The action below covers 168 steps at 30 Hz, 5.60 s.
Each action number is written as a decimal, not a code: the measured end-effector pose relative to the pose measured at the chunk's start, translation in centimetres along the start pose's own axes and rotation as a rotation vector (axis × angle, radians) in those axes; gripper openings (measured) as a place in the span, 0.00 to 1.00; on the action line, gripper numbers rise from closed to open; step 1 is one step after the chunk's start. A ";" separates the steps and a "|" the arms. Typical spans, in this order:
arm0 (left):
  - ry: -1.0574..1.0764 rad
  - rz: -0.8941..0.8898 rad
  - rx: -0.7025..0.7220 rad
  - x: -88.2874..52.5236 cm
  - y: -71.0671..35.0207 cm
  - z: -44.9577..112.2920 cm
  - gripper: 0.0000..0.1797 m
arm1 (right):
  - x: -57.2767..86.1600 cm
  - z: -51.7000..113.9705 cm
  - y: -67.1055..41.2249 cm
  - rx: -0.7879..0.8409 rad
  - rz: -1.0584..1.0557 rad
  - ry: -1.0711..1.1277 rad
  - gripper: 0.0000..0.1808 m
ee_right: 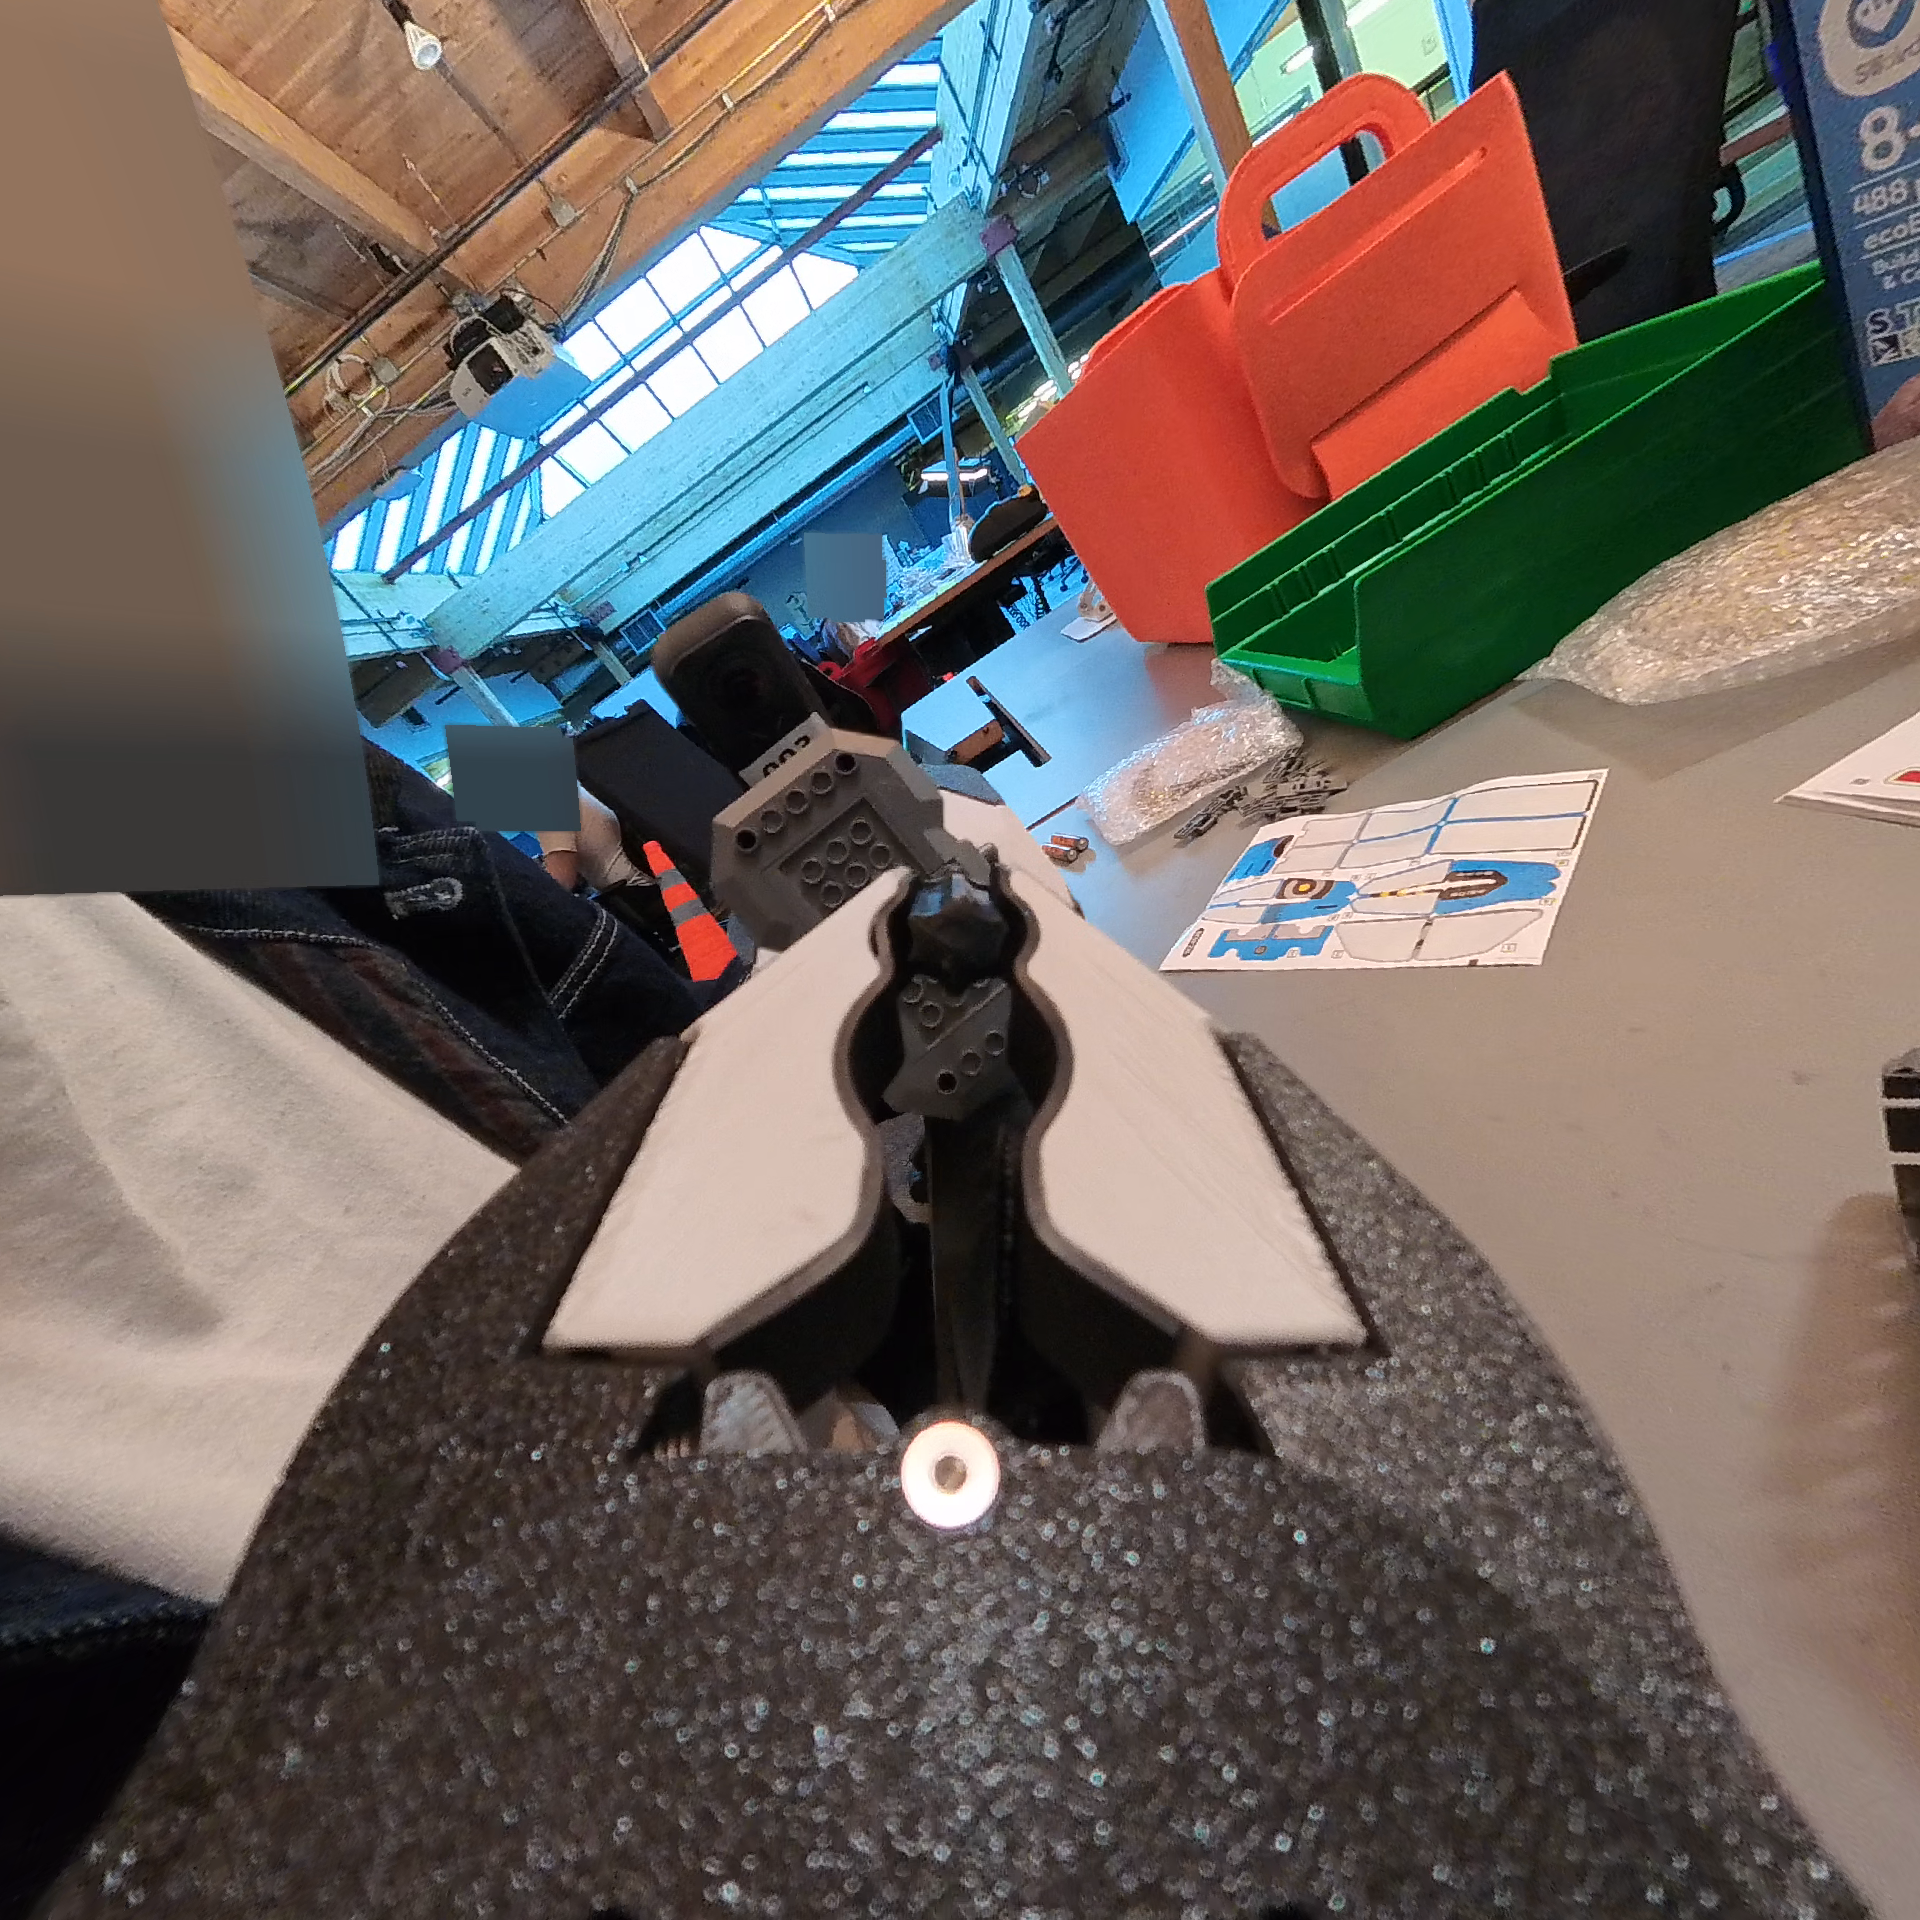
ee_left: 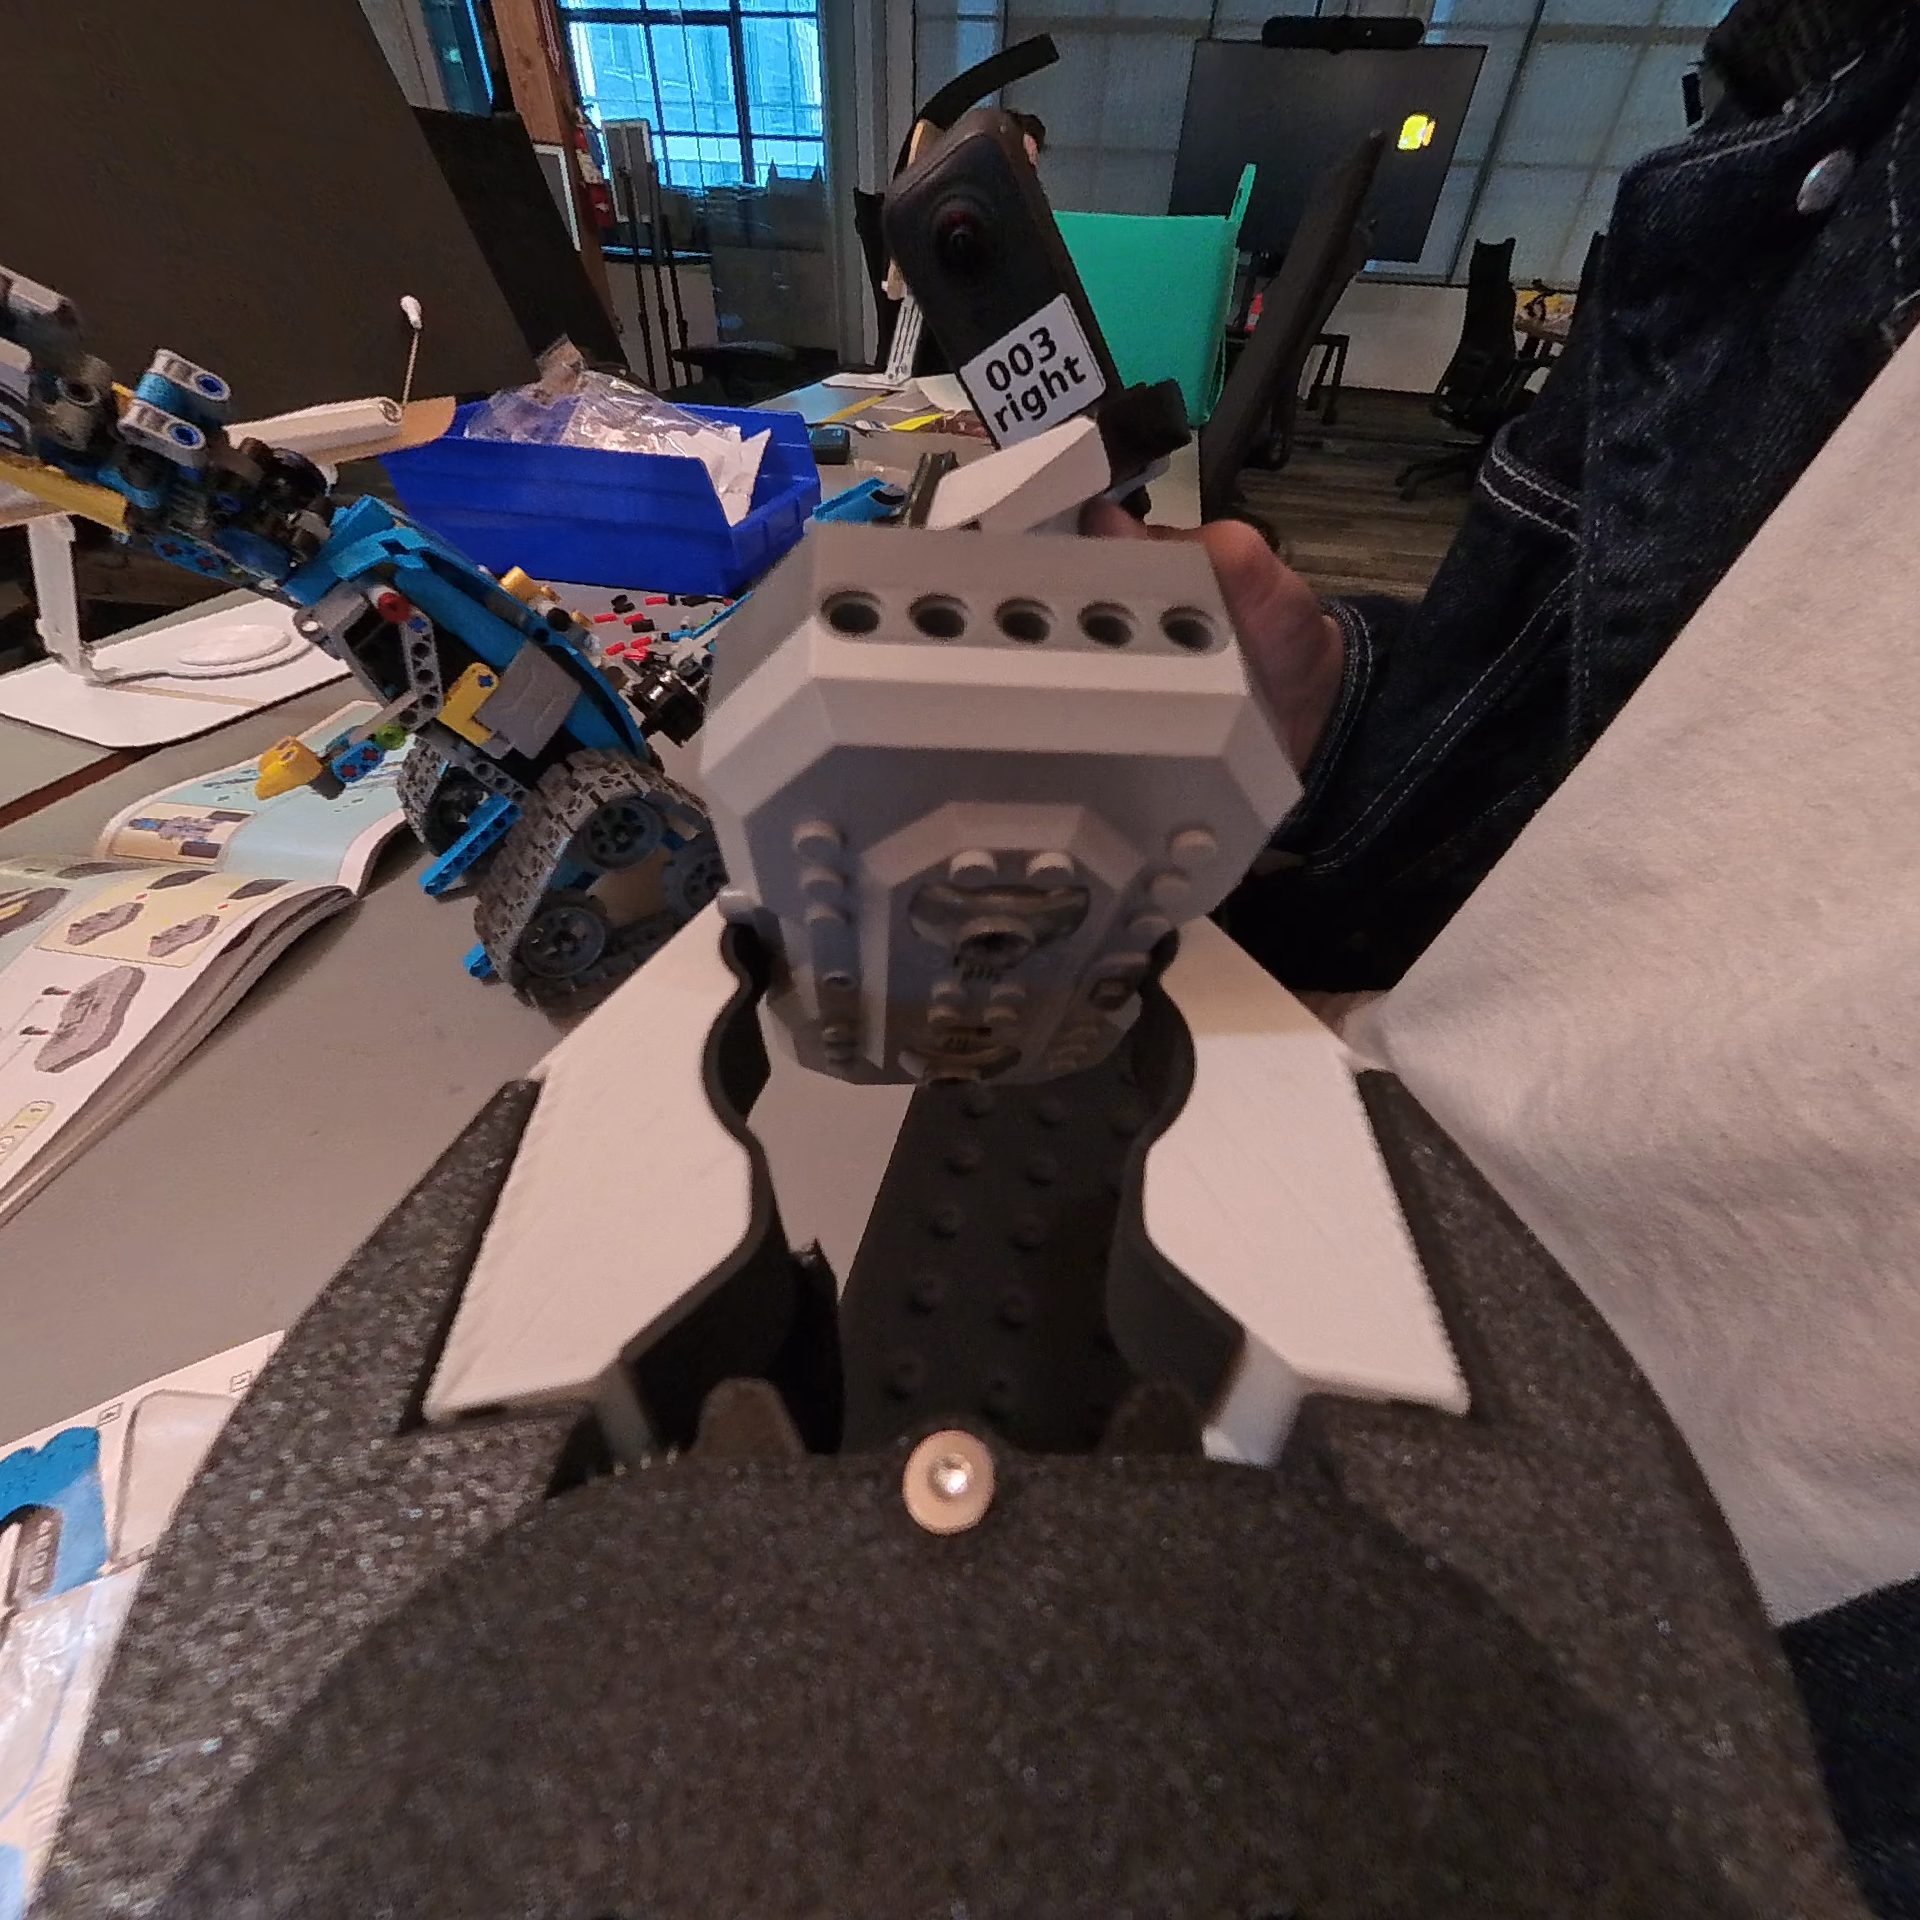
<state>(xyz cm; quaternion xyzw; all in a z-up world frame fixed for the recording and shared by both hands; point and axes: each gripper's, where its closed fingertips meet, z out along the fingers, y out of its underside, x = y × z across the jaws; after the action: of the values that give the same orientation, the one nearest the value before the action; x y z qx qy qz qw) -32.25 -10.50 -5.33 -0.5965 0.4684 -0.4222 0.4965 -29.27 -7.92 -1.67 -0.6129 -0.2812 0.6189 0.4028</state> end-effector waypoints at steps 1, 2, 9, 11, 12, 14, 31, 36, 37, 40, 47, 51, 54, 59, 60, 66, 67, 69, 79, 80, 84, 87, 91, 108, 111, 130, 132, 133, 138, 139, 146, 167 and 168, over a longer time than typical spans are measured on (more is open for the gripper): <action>0.002 0.000 -0.002 0.0 0.0 0.0 0.38 | 0.0 0.0 0.0 -0.001 0.002 -0.003 0.06; 0.003 -0.002 -0.001 0.1 0.0 0.0 0.38 | 0.0 0.0 0.0 0.001 0.000 -0.003 0.06; 0.060 -0.070 0.003 0.6 -0.1 -0.1 0.38 | -0.2 0.0 0.2 -0.016 -0.012 -0.022 0.07; 0.119 -0.132 0.022 1.1 -0.4 -0.3 0.38 | -0.3 -0.1 0.2 -0.030 -0.051 -0.036 0.06; 0.144 -0.159 0.029 1.3 -0.5 -0.4 0.38 | -0.5 -0.1 0.2 -0.039 -0.069 -0.041 0.06; 0.176 -0.197 0.030 1.5 -0.6 -0.4 0.38 | -0.6 -0.1 0.2 -0.055 -0.092 -0.044 0.06; 1.069 -0.890 0.006 8.5 -7.2 -4.4 0.38 | -9.8 -1.0 -0.5 -0.209 -1.272 -0.406 0.07; 0.903 -0.788 0.052 5.9 -6.4 -3.3 0.39 | -9.9 -0.8 -2.5 -0.208 -1.247 -0.386 0.07; 0.796 -0.706 0.050 4.8 -5.6 -2.9 0.39 | -9.6 -0.7 -3.3 -0.166 -1.144 -0.358 0.07; 0.425 -0.435 0.084 1.1 -3.8 -1.8 0.38 | -4.2 -0.7 -4.1 -0.166 -0.800 -0.145 0.07; -0.074 0.065 0.015 -2.2 -0.9 -0.3 0.38 | 2.8 -0.1 -1.2 0.020 0.093 -0.034 0.06; -0.075 0.086 -0.007 -1.7 -0.5 0.2 0.38 | 2.0 0.2 -1.1 0.048 0.140 -0.081 0.06; -0.060 0.086 -0.024 -1.4 -0.2 0.4 0.38 | 1.5 0.5 -0.9 0.035 0.125 -0.088 0.06; -0.044 0.068 -0.017 -1.2 -0.5 0.4 0.38 | 1.6 0.2 -1.2 0.039 0.110 -0.078 0.06; -0.043 0.068 -0.016 -1.1 -0.5 0.4 0.38 | 1.7 0.2 -1.1 0.032 0.107 -0.072 0.06; -0.040 0.056 -0.008 -1.0 -0.7 0.4 0.38 | 1.4 0.2 -0.9 0.019 0.087 -0.081 0.06; -0.035 0.051 -0.010 -1.0 -0.6 0.4 0.38 | 1.4 0.3 -0.9 0.018 0.083 -0.075 0.06; -0.037 0.054 -0.011 -1.0 -0.6 0.5 0.38 | 1.5 0.2 -0.9 0.021 0.074 -0.064 0.06; -0.031 0.042 -0.009 -0.9 -0.6 0.3 0.38 | 1.5 0.1 -0.5 0.002 0.067 -0.063 0.07; -0.034 0.048 -0.014 -0.9 -0.5 0.3 0.38 | 1.5 0.1 -0.5 0.001 0.057 -0.057 0.06; -0.030 0.045 -0.015 -0.8 -0.6 0.4 0.38 | 1.2 0.0 -0.8 0.008 0.045 -0.064 0.06; -0.030 0.049 -0.021 -0.8 -0.5 0.4 0.38 | 1.2 0.1 -0.7 0.001 0.048 -0.063 0.07; -0.025 0.048 -0.026 -0.7 -0.4 0.4 0.38 | 1.2 0.1 -0.6 -0.001 0.055 -0.064 0.06; 0.748 -0.822 0.038 4.8 -4.8 -1.9 0.38 | -4.8 -0.5 -1.0 -0.193 -0.704 -0.262 0.06; 0.986 -0.984 0.117 6.1 -7.4 -3.0 0.39 | -7.6 -0.9 -2.1 -0.163 -0.940 -0.369 0.07; -0.054 0.030 -0.017 -1.3 -0.2 0.1 0.38 | 1.2 0.3 -2.7 0.163 0.015 -0.069 0.06; -0.043 0.012 -0.002 -1.2 -0.3 0.2 0.38 | 1.0 0.3 -2.7 0.178 0.015 -0.069 0.06; -0.040 0.000 0.007 -1.2 -0.4 0.3 0.38 | 1.0 0.4 -2.6 0.164 0.008 -0.055 0.06; -0.025 -0.017 0.030 -1.1 -0.7 0.4 0.38 | 0.8 0.6 -2.3 0.146 0.001 -0.051 0.06; -0.023 -0.017 0.031 -1.1 -0.7 0.4 0.38 | 0.8 0.5 -2.5 0.156 0.006 -0.057 0.06; -0.012 -0.022 0.031 -1.0 -0.8 0.4 0.38 | 1.1 0.5 -2.2 0.132 0.003 -0.047 0.06; 0.021 -0.052 0.041 -0.7 -0.9 0.3 0.38 | 0.7 0.5 -2.3 0.138 0.006 -0.067 0.06; 0.019 -0.050 0.041 -0.8 -0.9 0.3 0.38 | 0.7 0.5 -2.3 0.138 0.008 -0.068 0.06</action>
<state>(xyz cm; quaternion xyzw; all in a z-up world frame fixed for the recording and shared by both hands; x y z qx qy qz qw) -32.00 -9.64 -4.49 -0.5935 0.4494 -0.4497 0.4936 -29.38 -6.07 -0.09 -0.5633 -0.2489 0.6590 0.4318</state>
